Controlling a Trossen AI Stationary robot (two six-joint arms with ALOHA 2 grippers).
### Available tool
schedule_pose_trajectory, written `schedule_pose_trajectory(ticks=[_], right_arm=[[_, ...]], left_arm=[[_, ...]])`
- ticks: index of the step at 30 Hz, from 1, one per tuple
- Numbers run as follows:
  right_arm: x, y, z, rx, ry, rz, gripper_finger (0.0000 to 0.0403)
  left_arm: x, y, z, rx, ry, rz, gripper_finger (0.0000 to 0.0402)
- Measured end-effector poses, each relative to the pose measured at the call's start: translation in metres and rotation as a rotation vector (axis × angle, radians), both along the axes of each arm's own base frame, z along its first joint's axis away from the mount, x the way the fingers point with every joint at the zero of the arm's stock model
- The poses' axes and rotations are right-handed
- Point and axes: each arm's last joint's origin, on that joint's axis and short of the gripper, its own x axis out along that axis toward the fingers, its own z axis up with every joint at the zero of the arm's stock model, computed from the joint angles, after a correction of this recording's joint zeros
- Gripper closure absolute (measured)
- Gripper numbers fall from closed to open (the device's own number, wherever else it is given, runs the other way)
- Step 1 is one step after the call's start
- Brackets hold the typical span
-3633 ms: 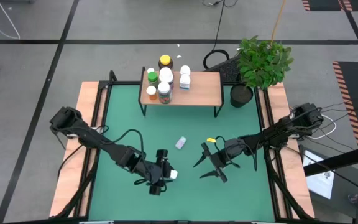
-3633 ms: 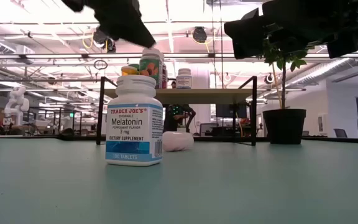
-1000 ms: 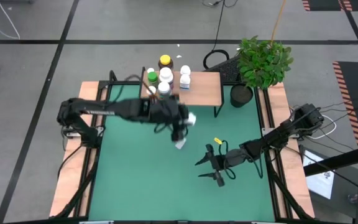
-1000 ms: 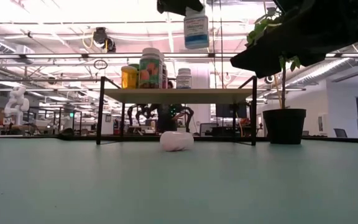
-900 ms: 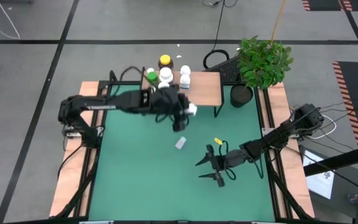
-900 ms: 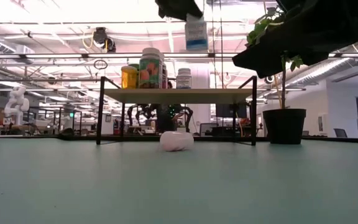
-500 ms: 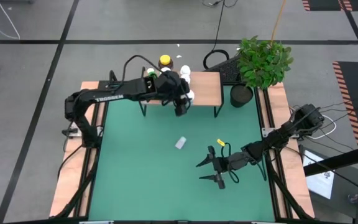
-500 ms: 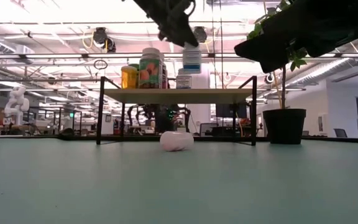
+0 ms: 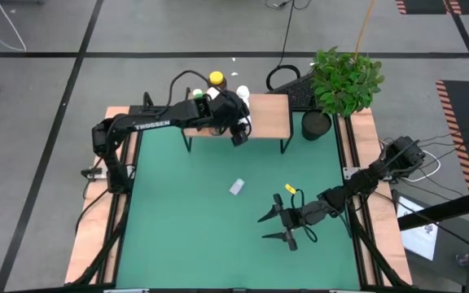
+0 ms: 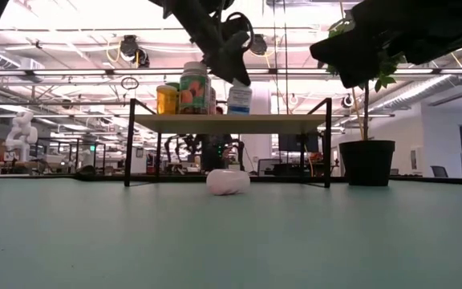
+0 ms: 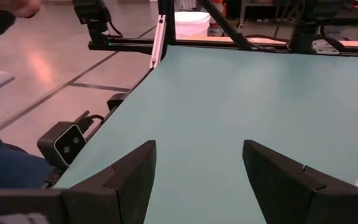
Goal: Pick and place medicine bottles onto shelf by color
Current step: Put the white and blue bottle on the shelf aligned with the white and blue bottles, then put the white bottle on the shelf
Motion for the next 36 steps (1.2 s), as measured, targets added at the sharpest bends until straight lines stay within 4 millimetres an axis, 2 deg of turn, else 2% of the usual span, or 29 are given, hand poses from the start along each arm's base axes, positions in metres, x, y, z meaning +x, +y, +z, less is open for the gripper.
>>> schedule_pose_trajectory(ticks=[7, 26, 32, 36], right_arm=[[0.000, 0.000, -0.001, -0.007, 0.012, 0.000, 0.0167], [-0.001, 0.000, -0.002, -0.012, 0.021, 0.001, 0.0167], [0.000, -0.008, -0.007, -0.014, 0.057, -0.206, 0.0167], [-0.001, -0.014, -0.015, -0.012, 0.136, -0.284, 0.0167]], left_arm=[[-0.001, 0.002, 0.000, -0.003, -0.001, 0.003, 0.0210], [0.001, 0.003, 0.001, 0.064, 0.014, -0.049, 0.0135], [0.001, -0.001, 0.010, 0.094, 0.010, -0.045, 0.0118], [0.001, -0.011, 0.025, 0.112, 0.023, -0.044, 0.0113]])
